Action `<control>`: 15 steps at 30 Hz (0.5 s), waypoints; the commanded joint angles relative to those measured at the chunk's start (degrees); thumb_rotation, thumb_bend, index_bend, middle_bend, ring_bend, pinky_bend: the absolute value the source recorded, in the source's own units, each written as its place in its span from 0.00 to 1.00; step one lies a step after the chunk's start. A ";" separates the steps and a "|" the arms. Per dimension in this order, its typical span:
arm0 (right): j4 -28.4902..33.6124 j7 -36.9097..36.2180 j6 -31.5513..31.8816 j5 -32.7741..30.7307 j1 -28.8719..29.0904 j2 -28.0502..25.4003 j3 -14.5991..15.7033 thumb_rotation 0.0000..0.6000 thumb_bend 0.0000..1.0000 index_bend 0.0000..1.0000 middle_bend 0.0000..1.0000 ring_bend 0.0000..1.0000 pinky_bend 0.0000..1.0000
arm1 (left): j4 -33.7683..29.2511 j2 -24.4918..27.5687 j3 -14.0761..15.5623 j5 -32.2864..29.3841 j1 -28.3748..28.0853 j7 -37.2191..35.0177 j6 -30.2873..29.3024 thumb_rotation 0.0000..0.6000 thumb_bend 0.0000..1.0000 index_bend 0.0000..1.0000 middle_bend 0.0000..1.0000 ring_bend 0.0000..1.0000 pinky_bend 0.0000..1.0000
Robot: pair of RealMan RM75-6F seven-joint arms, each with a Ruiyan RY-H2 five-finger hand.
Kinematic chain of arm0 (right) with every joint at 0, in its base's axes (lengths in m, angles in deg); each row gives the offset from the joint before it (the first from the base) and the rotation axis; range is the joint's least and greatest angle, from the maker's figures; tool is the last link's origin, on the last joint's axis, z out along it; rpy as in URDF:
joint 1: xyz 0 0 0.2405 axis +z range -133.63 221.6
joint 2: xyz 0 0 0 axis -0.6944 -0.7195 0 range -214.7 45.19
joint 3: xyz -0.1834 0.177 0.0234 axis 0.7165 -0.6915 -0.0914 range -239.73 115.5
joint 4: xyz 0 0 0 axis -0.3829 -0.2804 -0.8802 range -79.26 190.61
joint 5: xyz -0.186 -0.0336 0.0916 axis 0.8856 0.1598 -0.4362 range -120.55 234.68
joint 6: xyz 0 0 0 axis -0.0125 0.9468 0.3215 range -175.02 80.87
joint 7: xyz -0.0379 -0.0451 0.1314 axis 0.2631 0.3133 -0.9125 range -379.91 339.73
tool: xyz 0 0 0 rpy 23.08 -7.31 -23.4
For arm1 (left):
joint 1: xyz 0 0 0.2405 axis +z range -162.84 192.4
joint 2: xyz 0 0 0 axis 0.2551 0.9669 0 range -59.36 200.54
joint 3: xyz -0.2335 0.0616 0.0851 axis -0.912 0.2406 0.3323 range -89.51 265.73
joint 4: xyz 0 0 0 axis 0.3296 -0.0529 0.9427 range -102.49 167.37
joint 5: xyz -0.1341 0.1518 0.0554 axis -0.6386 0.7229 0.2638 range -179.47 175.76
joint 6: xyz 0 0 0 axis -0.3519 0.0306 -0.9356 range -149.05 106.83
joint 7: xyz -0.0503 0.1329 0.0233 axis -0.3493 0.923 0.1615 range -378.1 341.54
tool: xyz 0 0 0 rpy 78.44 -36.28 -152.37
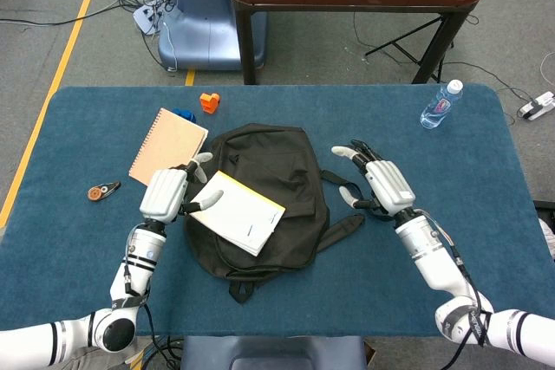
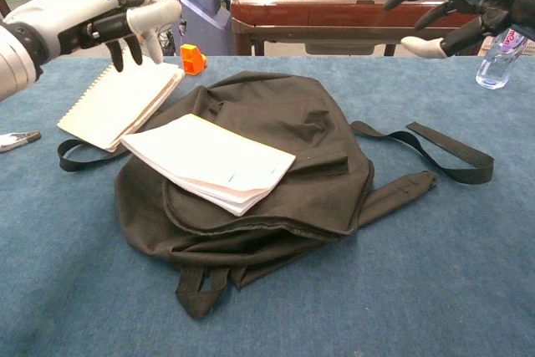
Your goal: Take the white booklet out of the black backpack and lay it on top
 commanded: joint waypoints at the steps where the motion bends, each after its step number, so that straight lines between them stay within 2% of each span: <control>1: -0.19 1.34 1.30 -0.03 -1.57 -1.13 1.24 1.00 0.58 0.17 0.27 0.14 0.21 | 0.77 1.55 1.75 0.72 1.99 1.89 -3.01 1.00 0.16 0.24 0.44 0.44 0.48; 7: 0.63 4.33 5.06 0.72 -5.43 -4.30 3.64 1.00 0.61 0.27 0.35 0.23 0.28 | -0.09 6.19 3.78 -0.36 5.53 1.19 -4.08 1.00 0.19 0.29 0.44 0.44 0.48; 15: 2.52 6.18 11.29 2.25 -12.57 -9.65 7.67 1.00 0.51 0.33 0.37 0.27 0.37 | -1.59 12.57 7.01 -0.28 11.05 -0.33 -6.68 1.00 0.22 0.29 0.44 0.44 0.47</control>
